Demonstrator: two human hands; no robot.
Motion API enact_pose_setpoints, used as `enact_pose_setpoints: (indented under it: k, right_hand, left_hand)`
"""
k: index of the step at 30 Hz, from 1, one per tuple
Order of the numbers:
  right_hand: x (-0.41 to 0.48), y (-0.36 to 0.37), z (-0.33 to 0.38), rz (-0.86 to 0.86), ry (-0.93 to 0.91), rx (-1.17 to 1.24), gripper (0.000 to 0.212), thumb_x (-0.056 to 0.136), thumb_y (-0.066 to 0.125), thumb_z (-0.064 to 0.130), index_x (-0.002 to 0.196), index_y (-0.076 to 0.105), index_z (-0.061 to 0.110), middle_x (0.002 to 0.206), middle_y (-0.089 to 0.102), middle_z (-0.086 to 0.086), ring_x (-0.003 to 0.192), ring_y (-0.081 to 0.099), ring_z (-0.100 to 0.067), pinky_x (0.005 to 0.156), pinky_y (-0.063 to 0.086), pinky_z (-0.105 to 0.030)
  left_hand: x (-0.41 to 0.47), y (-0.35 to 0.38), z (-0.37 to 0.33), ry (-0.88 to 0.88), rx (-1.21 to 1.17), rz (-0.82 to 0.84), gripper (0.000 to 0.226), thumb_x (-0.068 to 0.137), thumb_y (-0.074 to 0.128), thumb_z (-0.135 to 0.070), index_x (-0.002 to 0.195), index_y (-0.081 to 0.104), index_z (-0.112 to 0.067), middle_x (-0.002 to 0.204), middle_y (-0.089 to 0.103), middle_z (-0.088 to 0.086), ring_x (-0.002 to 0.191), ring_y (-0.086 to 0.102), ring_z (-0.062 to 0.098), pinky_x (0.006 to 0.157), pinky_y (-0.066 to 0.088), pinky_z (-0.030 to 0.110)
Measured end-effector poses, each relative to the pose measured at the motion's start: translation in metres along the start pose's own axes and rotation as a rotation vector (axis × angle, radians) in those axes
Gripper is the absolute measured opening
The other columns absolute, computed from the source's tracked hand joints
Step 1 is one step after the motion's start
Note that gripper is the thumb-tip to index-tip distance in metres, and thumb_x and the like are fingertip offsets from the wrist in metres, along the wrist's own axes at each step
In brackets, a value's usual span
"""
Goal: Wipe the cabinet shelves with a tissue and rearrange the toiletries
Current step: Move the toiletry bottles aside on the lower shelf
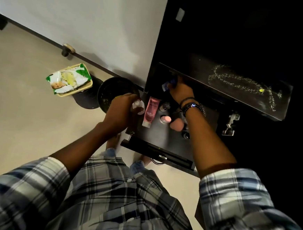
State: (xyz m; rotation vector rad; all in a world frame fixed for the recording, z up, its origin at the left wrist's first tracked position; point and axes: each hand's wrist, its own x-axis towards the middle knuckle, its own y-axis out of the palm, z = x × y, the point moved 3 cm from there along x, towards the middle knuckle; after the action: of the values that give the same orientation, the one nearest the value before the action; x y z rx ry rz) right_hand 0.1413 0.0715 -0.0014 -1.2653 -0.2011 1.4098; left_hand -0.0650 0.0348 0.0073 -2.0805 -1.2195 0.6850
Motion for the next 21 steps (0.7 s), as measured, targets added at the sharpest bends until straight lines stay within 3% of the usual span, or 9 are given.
enact_pose_setpoints:
  k: [5, 10, 16, 19, 21]
  right_hand:
    - [0.004, 0.003, 0.017, 0.041, -0.063, -0.073, 0.055, 0.100, 0.042, 0.025, 0.148, 0.019, 0.009, 0.144, 0.042, -0.020, 0.129, 0.043, -0.038, 0.103, 0.036, -0.037]
    - [0.000, 0.002, 0.014, 0.046, -0.061, -0.067, 0.059, 0.098, 0.046, 0.028, 0.148, 0.020, 0.009, 0.141, 0.045, -0.020, 0.128, 0.045, -0.037, 0.103, 0.038, -0.038]
    - [-0.027, -0.009, -0.010, -0.230, -0.035, 0.008, 0.042, 0.089, 0.061, 0.023, 0.123, 0.052, 0.000, 0.121, 0.060, -0.022, 0.114, 0.055, -0.037, 0.094, 0.044, -0.038]
    - [-0.057, -0.002, -0.020, -0.419, -0.042, 0.147, 0.034, 0.084, 0.064, 0.012, 0.115, 0.056, 0.002, 0.114, 0.062, -0.017, 0.106, 0.059, -0.033, 0.087, 0.048, -0.036]
    - [-0.078, 0.017, -0.020, -0.420, -0.094, 0.113, 0.031, 0.084, 0.062, 0.010, 0.115, 0.056, 0.007, 0.112, 0.061, -0.014, 0.100, 0.060, -0.031, 0.079, 0.046, -0.030]
  left_hand:
    - [0.013, 0.006, 0.003, -0.030, 0.006, 0.006, 0.033, 0.083, 0.067, -0.022, 0.114, 0.062, -0.011, 0.112, 0.066, 0.008, 0.100, 0.062, 0.022, 0.087, 0.050, 0.035]
    - [0.018, 0.015, 0.009, -0.053, 0.039, 0.055, 0.039, 0.084, 0.065, -0.023, 0.120, 0.058, -0.012, 0.120, 0.063, 0.010, 0.109, 0.059, 0.025, 0.092, 0.050, 0.047]
    - [0.020, 0.021, 0.007, -0.042, 0.046, 0.025, 0.041, 0.088, 0.061, -0.029, 0.125, 0.054, -0.013, 0.120, 0.061, 0.009, 0.103, 0.060, 0.024, 0.080, 0.051, 0.033]
    - [0.021, 0.021, 0.004, -0.030, 0.051, 0.004, 0.042, 0.088, 0.060, -0.035, 0.125, 0.054, -0.014, 0.119, 0.060, 0.008, 0.099, 0.060, 0.023, 0.075, 0.048, 0.030]
    - [0.021, 0.021, 0.003, -0.031, 0.064, -0.010, 0.043, 0.088, 0.059, -0.037, 0.125, 0.053, -0.015, 0.119, 0.059, 0.009, 0.098, 0.059, 0.023, 0.074, 0.047, 0.030]
